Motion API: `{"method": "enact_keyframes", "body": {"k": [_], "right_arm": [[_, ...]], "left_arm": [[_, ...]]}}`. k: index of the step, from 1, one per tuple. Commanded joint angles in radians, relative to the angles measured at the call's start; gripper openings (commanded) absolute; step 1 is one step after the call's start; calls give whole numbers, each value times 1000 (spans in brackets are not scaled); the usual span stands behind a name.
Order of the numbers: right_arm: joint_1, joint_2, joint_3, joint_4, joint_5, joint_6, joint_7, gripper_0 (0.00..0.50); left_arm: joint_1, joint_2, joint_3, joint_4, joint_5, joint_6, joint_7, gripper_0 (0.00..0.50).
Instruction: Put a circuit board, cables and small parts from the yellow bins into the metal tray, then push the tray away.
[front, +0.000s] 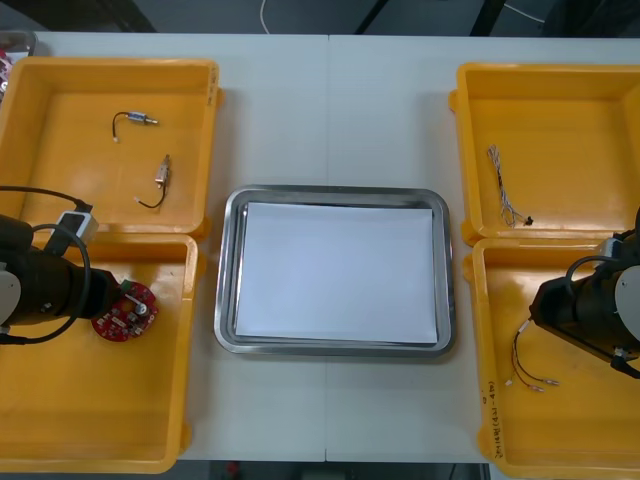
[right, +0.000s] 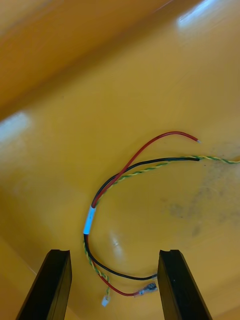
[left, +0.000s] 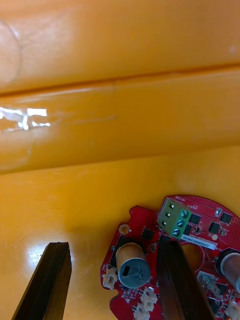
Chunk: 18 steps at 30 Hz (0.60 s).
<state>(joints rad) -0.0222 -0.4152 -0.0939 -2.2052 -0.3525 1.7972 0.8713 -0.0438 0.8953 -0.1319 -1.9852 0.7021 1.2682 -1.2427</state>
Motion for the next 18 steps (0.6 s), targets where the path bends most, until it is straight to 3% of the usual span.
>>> {"method": "enact_keyframes", "body": {"k": [1,6,7,8,9,18], "right_arm": [[8,33,10,16,18,-35,-46,500],[8,59,10,36,27,-56,-48,500],[8,67,10,45,27,-64,-48,500],[7,75,11,58,27,-73,-51,500],[7,75,13,62,27,-79,-51,500],[7,84,51,101,55,-124,-78,500]], "left_arm": [[10,-4,-15,-1,-15,-10,-89,500],[10,-4,-15,-1,-15,-15,-86,500],[10,-4,-15,-1,-13,-16,-86,357],[10,-4,-15,-1,-10,-16,-86,114],[10,-4,-15,-1,-9,-16,-84,15],[10,-4,-14,-4,7,-23,-70,0]]}}
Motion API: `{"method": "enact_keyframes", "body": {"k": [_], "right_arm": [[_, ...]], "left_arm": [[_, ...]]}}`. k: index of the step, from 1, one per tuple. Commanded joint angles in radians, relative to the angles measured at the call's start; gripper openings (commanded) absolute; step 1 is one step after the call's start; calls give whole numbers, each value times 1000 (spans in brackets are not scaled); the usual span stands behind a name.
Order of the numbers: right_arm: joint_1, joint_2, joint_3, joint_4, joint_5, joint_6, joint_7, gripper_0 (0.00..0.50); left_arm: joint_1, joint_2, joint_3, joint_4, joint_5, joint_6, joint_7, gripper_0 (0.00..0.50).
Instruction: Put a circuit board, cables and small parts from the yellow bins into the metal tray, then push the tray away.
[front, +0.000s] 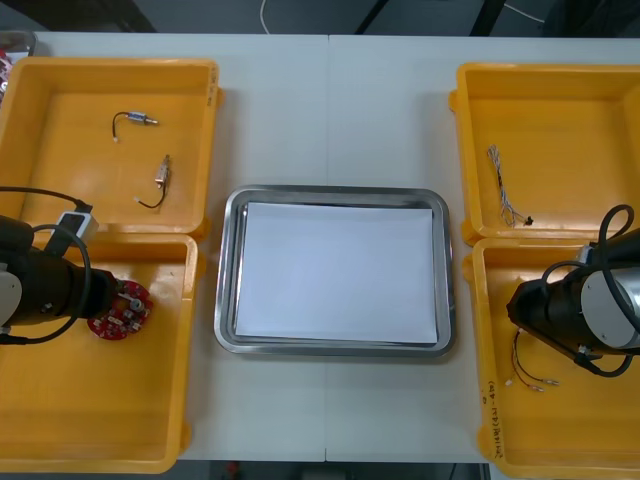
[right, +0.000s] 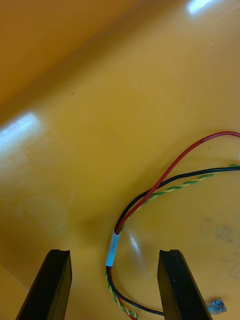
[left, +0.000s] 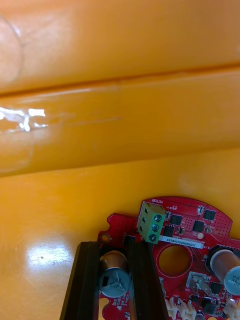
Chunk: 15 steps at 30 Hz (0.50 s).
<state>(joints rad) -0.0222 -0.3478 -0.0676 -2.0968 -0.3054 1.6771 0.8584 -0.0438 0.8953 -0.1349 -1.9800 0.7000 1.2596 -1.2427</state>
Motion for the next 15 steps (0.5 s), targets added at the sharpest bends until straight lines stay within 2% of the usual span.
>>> {"method": "enact_keyframes", "body": {"k": [1,5,12,15], "right_arm": [[7,18,23,-6,6,-2,-67,500],[7,38,25,15,14,-13,-76,500],[7,41,25,24,15,-14,-93,500],[7,41,25,37,14,-22,-99,500]], "left_arm": [[10,-4,-8,-11,10,-14,-69,0],[10,4,23,-34,26,9,-67,0],[10,5,141,-91,96,132,-72,0],[10,5,186,-126,104,190,-70,0]]}}
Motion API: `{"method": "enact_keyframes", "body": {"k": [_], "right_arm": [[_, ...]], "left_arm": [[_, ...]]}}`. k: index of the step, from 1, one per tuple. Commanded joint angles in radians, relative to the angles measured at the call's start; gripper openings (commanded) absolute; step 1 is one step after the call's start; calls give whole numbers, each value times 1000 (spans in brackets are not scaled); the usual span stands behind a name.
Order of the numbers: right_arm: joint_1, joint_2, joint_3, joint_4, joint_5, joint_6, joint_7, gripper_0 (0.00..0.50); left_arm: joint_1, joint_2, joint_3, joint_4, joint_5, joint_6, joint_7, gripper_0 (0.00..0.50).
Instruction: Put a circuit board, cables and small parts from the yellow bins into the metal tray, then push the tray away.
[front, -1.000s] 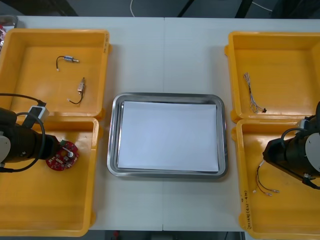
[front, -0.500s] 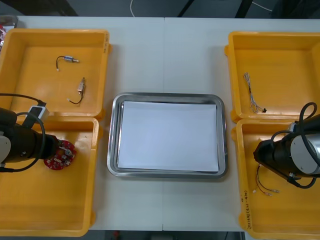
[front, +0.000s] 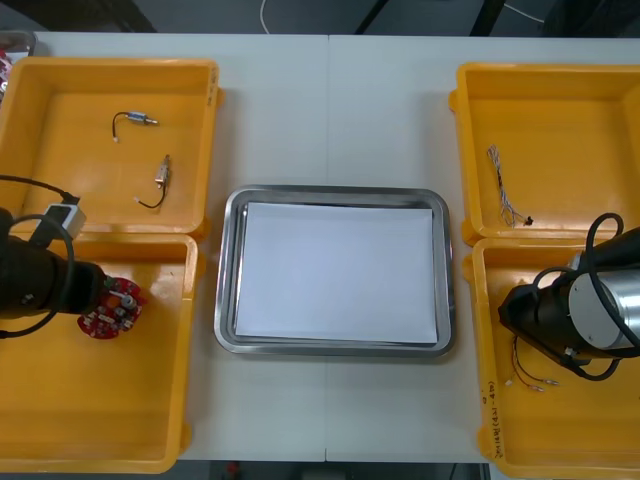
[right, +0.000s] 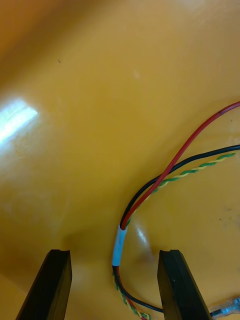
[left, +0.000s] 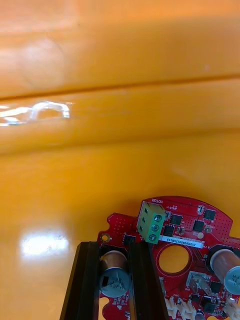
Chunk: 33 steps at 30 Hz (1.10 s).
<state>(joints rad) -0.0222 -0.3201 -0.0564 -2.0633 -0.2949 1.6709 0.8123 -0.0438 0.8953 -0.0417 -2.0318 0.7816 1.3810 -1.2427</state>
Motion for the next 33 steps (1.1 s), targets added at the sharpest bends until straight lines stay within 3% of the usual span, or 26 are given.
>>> {"method": "enact_keyframes", "body": {"k": [1,8,14,19,20,21,22,23,24,30,33], "right_arm": [[7,13,13,9,2,-22,-53,500],[8,12,13,22,-6,-34,-68,500],[13,13,13,23,-20,-34,-82,500],[15,13,13,25,-26,-34,-85,500],[15,12,13,23,-27,-34,-85,368],[16,12,13,23,-27,-34,-85,286],[15,12,13,23,-29,-34,-85,119],[16,12,12,23,-30,-34,-85,27],[16,12,13,23,-32,-34,-85,0],[16,9,4,23,-38,-34,-85,0],[16,6,-3,23,-43,-34,-82,0]], "left_arm": [[10,5,111,-90,25,93,-69,0],[-22,4,184,-177,62,239,-60,0],[-117,4,201,-231,134,381,-29,2],[-208,-1,163,-248,194,426,34,0],[-231,-1,140,-254,197,428,52,0],[-243,-2,126,-257,197,429,63,0],[-268,-4,95,-262,197,428,85,0],[-291,-7,63,-265,196,428,106,0],[-303,-10,48,-265,194,426,115,0],[-400,-45,-133,-265,170,345,241,0],[-446,-68,-228,-266,123,306,298,0]]}}
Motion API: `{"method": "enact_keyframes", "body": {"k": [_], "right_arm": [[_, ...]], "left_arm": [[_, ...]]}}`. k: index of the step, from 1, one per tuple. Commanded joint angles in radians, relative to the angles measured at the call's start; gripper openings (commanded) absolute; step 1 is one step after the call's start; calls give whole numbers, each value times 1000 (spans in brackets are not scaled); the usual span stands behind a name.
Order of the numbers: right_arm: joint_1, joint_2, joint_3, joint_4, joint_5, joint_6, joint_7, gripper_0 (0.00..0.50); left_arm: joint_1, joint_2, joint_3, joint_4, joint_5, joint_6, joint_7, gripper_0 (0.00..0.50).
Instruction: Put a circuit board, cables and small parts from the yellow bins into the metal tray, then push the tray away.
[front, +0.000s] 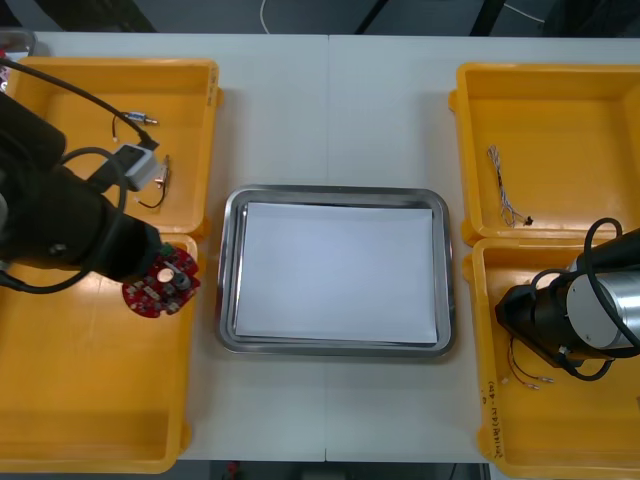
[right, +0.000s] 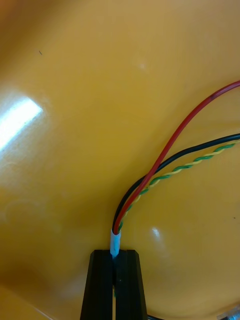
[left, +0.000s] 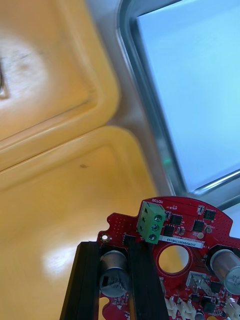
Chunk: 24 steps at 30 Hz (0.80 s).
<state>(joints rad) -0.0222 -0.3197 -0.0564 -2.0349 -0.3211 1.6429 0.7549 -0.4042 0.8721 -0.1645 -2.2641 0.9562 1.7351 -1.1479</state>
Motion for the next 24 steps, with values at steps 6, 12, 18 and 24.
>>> {"method": "enact_keyframes", "body": {"k": [6,12,18,24], "right_arm": [[16,-13,-36,-24,-29,-1,-17,0],[15,-70,-77,-94,-44,64,-3,0],[11,-154,-140,-197,-96,212,11,0],[-2,-217,-273,-280,-251,277,37,0]], "left_arm": [[-159,-104,-233,1,-114,-63,232,0],[-202,-151,-331,75,-166,-131,235,0],[-222,-193,-418,166,-231,-218,235,1],[-223,-197,-489,218,-272,-276,235,3]]}}
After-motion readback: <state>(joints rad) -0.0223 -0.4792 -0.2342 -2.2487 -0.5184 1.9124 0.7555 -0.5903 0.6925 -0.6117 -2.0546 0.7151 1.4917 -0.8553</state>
